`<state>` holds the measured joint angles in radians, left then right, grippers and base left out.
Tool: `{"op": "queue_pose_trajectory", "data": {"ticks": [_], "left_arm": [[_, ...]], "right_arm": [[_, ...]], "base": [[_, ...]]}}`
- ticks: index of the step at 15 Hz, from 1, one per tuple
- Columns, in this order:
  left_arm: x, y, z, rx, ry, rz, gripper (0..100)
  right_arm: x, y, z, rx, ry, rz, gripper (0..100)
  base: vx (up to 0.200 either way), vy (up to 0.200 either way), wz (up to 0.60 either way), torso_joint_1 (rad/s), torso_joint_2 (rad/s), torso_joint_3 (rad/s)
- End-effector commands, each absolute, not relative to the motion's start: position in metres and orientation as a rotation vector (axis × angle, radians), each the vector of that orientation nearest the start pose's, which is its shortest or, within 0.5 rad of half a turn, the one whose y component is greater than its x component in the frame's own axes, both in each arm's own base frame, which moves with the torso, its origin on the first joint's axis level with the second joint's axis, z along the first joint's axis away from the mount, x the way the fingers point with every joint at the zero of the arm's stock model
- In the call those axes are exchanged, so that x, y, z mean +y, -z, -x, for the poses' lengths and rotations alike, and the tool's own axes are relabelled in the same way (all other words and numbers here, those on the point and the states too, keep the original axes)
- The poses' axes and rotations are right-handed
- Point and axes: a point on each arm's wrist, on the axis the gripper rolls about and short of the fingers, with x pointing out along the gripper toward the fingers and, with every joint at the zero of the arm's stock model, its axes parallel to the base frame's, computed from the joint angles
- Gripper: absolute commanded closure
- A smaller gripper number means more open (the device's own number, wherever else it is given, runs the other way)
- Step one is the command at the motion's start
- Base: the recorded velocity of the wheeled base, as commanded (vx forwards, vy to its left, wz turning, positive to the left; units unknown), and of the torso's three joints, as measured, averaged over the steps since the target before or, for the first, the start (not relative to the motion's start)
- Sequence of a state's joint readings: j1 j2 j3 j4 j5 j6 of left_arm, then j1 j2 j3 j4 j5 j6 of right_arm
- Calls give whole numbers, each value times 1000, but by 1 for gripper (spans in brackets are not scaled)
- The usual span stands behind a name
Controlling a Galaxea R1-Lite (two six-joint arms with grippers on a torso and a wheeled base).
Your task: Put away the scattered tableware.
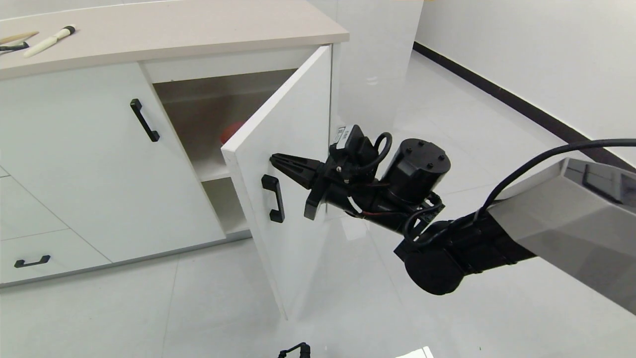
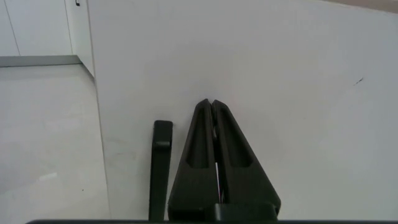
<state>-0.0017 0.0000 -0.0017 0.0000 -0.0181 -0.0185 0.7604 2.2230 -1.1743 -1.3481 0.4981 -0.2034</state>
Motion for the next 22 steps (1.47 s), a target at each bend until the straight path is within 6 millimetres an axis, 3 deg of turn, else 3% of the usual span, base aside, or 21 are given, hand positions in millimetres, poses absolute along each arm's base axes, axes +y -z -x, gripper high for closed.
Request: {"op": "queue_pose_trajectory", "data": {"ticks": [1, 13, 19, 22], "left_arm": [[0, -76, 23, 0, 20, 20, 0], [0, -76, 23, 0, 20, 20, 0], [0, -76, 23, 0, 20, 20, 0], [0, -76, 23, 0, 20, 20, 0]], "right_arm": [[319, -140, -316, -448, -1214, 131, 100], [368, -108, -361, -611, -1193, 110, 100], [384, -108, -375, -757, -1161, 104, 100], [382, -113, -376, -765, -1154, 104, 100]], "base": [[0, 0, 0, 0, 0, 0], [0, 0, 0, 0, 0, 0], [0, 0, 0, 0, 0, 0], [0, 0, 0, 0, 0, 0]]}}
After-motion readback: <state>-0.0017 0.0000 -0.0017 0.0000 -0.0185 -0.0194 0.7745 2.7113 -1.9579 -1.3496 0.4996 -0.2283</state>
